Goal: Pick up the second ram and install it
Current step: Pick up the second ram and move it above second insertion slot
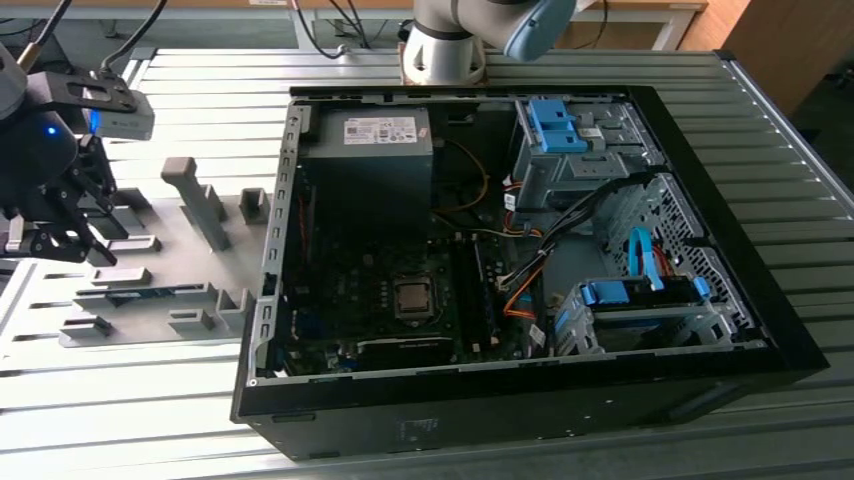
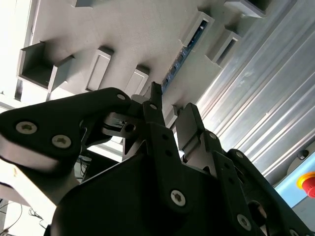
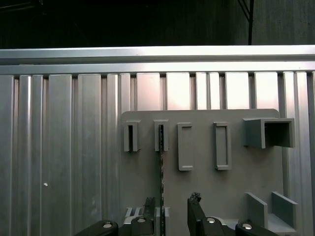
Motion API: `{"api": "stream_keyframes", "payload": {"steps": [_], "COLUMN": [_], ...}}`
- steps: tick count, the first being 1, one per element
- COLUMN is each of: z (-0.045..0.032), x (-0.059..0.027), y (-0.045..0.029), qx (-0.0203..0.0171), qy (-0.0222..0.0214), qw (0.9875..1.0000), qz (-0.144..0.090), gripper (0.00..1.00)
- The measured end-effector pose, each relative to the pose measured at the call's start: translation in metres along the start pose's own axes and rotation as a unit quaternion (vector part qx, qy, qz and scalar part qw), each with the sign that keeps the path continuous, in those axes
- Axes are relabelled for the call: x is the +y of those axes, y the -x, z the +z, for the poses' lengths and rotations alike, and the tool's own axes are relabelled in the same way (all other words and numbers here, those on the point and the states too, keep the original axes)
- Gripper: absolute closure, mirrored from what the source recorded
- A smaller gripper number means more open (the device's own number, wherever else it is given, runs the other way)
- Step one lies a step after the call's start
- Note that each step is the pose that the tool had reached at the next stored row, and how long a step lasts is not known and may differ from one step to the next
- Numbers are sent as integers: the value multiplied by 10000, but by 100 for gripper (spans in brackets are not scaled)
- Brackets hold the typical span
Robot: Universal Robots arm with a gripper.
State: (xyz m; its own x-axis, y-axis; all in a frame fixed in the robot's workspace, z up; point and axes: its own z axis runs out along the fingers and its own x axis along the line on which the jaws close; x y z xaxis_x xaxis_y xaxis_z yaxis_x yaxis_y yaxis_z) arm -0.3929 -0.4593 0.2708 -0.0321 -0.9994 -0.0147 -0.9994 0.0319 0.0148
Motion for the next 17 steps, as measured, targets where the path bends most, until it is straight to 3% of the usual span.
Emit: {"api": "stream_keyframes", "payload": {"steps": [17], "z": [23], "x": [8], "y": [-22], "qx": [-1], "qy": [-1], "qw": [10000], "qz": [-20], "gripper": [61]}}
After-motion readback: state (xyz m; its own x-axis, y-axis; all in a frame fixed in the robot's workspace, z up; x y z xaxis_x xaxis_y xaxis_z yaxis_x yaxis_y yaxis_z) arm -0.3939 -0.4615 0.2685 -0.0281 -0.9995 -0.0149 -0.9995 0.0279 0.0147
